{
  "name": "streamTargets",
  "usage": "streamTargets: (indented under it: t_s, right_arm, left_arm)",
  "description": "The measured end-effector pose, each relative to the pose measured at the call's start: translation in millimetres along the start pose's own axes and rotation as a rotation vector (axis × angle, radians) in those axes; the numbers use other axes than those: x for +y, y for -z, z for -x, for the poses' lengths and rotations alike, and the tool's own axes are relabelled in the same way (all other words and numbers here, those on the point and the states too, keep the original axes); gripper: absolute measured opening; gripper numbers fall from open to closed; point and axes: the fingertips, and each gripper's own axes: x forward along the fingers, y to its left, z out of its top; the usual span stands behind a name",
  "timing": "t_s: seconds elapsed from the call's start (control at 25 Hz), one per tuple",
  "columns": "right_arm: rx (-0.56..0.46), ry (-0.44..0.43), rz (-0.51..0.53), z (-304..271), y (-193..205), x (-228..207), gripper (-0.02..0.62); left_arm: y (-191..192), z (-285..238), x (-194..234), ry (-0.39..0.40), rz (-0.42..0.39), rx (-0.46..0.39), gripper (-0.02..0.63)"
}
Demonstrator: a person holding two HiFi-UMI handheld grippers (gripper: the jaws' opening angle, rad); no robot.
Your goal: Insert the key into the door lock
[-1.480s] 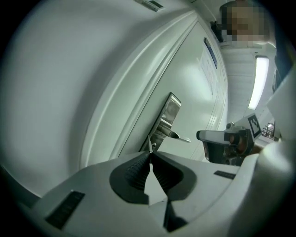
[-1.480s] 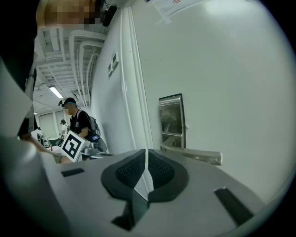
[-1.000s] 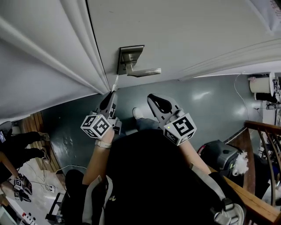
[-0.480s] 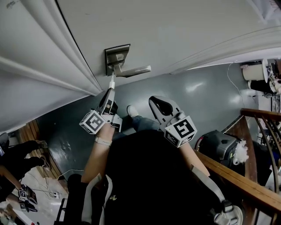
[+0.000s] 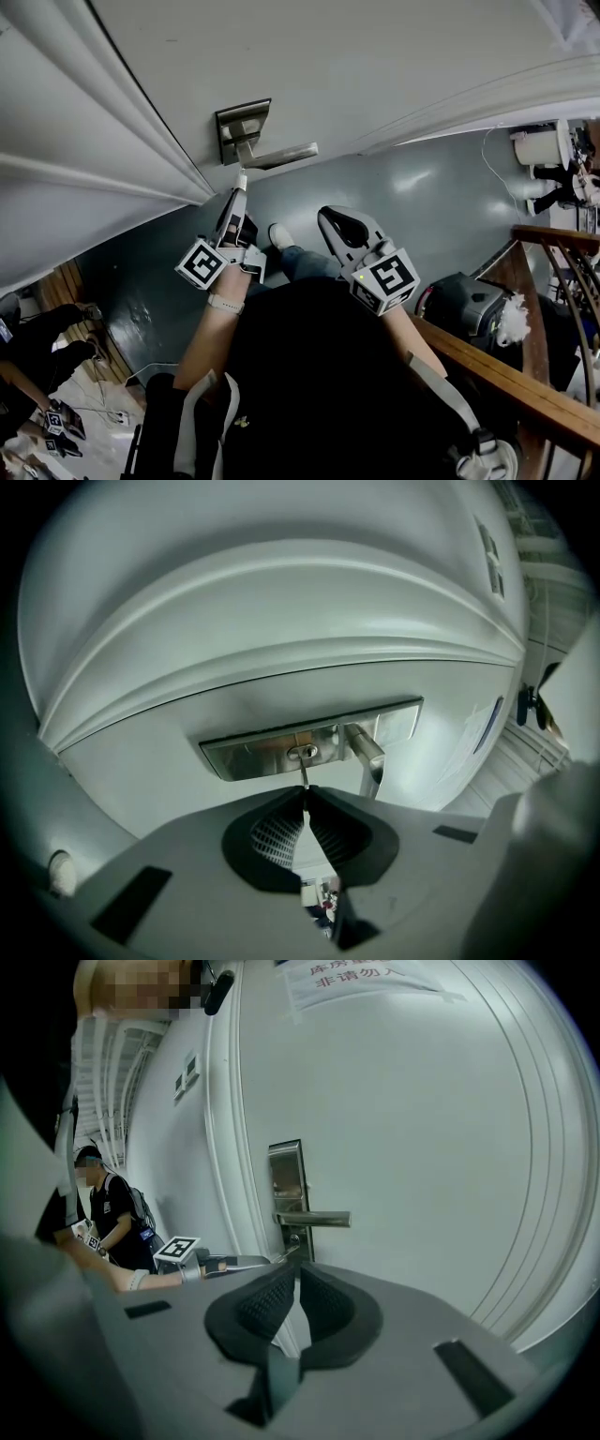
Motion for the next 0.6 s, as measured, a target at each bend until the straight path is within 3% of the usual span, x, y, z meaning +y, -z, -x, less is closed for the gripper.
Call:
streamTargets:
  t_s: [0.6]
  right_arm:
    - [0.008, 0.003, -0.018, -1.8, -1.6, 5.2, 0.028]
  left_arm:
    - [-1.5, 3.7, -8.2, 0.001, 0.044, -0.051, 0.025]
